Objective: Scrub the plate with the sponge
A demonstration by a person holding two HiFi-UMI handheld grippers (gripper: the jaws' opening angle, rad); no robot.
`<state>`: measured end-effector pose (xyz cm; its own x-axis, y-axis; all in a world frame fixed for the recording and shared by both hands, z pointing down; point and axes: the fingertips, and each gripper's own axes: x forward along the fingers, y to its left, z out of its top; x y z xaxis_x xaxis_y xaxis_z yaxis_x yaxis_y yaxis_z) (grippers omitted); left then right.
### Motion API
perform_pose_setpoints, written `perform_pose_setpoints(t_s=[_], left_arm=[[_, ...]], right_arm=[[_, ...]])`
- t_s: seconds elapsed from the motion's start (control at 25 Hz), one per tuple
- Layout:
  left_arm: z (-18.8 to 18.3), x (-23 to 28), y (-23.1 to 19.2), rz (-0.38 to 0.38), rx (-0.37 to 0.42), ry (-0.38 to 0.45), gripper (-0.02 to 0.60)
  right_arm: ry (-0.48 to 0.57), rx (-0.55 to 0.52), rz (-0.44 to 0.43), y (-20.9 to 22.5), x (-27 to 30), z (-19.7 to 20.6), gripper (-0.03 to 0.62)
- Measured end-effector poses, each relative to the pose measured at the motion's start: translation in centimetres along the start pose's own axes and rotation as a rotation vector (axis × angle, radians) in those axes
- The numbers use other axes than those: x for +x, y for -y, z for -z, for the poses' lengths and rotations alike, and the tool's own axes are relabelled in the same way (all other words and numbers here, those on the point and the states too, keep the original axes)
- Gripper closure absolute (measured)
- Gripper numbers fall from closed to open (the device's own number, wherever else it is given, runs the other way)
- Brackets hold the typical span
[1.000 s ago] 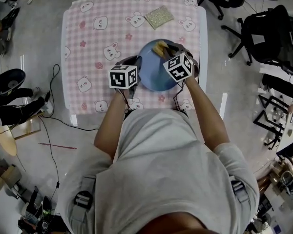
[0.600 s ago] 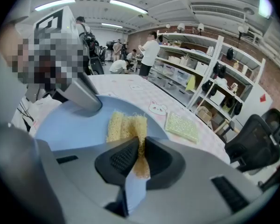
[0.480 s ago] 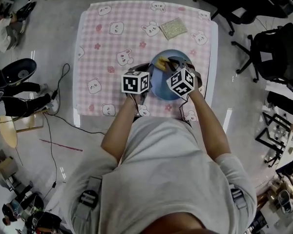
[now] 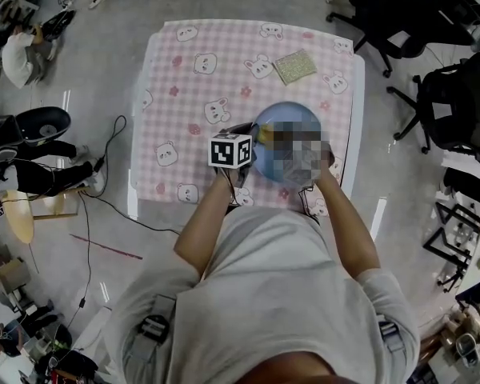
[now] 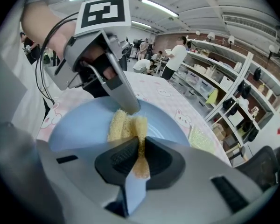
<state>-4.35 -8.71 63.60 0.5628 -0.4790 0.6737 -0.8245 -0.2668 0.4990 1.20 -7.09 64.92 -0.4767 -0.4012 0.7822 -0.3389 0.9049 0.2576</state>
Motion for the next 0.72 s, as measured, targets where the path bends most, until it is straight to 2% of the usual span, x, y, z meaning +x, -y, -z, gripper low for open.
perform_pose_setpoints(t_s=[0.36, 0.56, 0.72], left_arm=[[-0.2, 0.4, -0.3, -0.007, 0.000, -0.005, 0.537], [-0.1, 0.6, -0.4, -0.005, -0.008, -0.008, 0.537], [-0.3, 0.2, -1.1, -0.012, -0.007, 0.000, 0.537]], right_arm=[[0.001, -0.099, -0.096, -3.8, -0.6, -0.1, 0.549], [-0.008, -0.126, -0.197, -6.3, -1.3, 0.6, 0.549], [-0.051, -0.198, -0.270, -8.7, -2.0, 2.0, 0.549]])
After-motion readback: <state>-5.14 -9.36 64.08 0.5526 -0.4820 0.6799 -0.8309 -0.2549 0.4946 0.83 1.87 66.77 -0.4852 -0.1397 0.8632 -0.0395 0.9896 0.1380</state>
